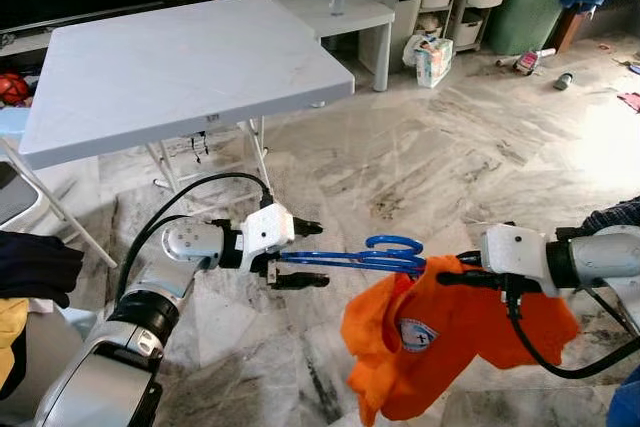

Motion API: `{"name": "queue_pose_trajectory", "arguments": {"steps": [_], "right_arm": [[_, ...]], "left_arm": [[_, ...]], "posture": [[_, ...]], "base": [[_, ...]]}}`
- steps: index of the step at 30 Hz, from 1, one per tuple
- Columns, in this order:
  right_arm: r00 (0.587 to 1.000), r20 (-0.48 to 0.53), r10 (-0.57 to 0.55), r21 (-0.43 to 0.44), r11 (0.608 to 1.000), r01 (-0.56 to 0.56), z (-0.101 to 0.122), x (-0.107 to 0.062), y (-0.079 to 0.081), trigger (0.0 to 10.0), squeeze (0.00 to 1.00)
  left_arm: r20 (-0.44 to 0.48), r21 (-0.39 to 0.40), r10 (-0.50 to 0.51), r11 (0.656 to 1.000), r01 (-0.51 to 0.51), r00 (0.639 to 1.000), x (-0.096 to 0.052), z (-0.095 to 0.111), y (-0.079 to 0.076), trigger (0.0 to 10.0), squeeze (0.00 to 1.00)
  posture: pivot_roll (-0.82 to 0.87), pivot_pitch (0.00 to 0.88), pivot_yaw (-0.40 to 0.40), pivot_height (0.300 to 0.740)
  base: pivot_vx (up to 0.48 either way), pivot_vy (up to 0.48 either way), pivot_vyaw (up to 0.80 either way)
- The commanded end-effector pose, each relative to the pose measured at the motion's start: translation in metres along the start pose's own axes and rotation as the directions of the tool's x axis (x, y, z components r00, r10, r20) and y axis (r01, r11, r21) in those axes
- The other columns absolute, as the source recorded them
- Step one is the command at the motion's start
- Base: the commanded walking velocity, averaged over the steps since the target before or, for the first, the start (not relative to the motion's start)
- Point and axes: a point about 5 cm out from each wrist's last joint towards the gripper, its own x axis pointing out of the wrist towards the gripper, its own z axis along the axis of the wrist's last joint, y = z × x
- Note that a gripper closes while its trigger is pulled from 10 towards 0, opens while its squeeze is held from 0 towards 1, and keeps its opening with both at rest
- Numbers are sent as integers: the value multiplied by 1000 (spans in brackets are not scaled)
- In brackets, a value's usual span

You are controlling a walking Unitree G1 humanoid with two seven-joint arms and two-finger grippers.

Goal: Hang hanger

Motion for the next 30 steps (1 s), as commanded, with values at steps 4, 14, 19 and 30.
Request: {"name": "queue_pose_trajectory", "arguments": {"steps": [4,14,19,30], "right_arm": [[999,9,-45,-79,996,45,10,-6,-15,10000,0],[991,52,-125,-150,980,132,21,2,-27,10000,0],[992,32,-125,-165,978,129,18,-2,-29,10000,0],[994,41,-101,-155,982,106,16,-5,-23,10000,0]], "left_arm": [[32,39,30,999,-31,999,3,11,9,0,0],[44,80,9,997,-13,999,11,16,10,0,0],[34,99,24,995,-27,999,11,17,13,0,0],[22,114,25,993,-27,999,10,15,13,0,0]], "posture": [[-156,0,23,740],[-153,0,27,740],[-153,0,26,740],[-151,0,27,740]], "base": [[0,0,0],[0,0,0],[0,0,0],[0,0,0]]}}
